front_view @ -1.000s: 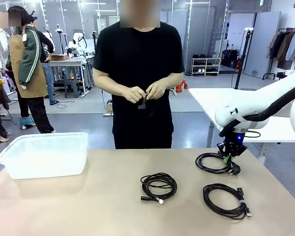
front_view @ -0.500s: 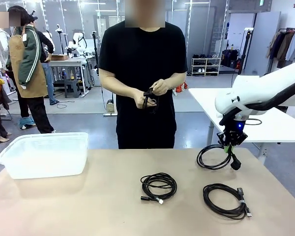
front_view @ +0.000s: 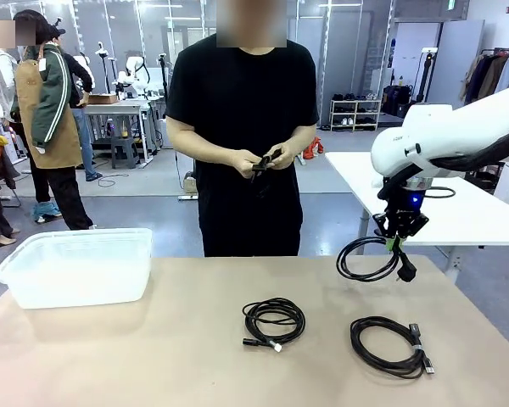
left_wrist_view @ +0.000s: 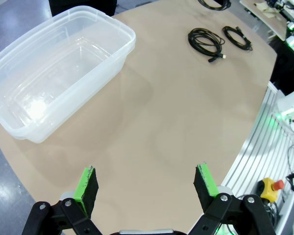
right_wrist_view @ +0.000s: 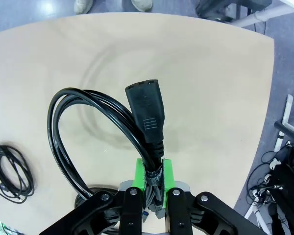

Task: Organize and store the cables.
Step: Place the Power Cable into the Organizing box.

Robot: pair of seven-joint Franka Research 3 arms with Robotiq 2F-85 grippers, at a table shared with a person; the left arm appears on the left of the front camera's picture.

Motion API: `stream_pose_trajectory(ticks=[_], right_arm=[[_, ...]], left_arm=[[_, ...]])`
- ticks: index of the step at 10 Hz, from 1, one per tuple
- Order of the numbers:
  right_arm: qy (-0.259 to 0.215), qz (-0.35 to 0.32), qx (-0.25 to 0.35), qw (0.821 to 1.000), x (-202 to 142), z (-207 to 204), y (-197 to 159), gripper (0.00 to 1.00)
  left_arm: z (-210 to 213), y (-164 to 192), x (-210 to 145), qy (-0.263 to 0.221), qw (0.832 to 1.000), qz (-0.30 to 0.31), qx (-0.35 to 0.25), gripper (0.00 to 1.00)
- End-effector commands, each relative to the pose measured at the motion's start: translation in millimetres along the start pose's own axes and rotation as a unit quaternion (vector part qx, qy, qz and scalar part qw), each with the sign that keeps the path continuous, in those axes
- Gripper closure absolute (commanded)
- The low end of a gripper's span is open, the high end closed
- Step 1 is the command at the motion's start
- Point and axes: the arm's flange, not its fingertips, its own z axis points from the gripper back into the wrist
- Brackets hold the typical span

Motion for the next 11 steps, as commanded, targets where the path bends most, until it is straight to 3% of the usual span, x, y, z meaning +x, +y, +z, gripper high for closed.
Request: stream_pose_trajectory(ticks=[1, 3, 6, 11], right_arm=[[-0.024, -0.002, 0.003, 1.000, -18.0, 4.0, 16.6, 1.00], [-0.055, 0.022, 0.056, 0.997, -28.2, 12.7, 36.4, 1.00], [-0.071, 0.053, 0.088, 0.992, -39.8, 22.1, 85.8, 1.00], [-0.086, 0.106, 0.164, 0.977, -28.2, 13.6, 204.8, 1.00]], left_arm=[[0.9, 0.7, -1.3, -0.001, 1.000, -0.007, -0.005, 0.00], [0.9, 0.7, -1.3, -0.001, 1.000, -0.007, -0.005, 0.00], [0.9, 0.7, -1.3, -0.001, 1.000, -0.007, -0.005, 0.00], [0.9, 0.7, -1.3, -0.001, 1.000, -0.007, -0.005, 0.00]])
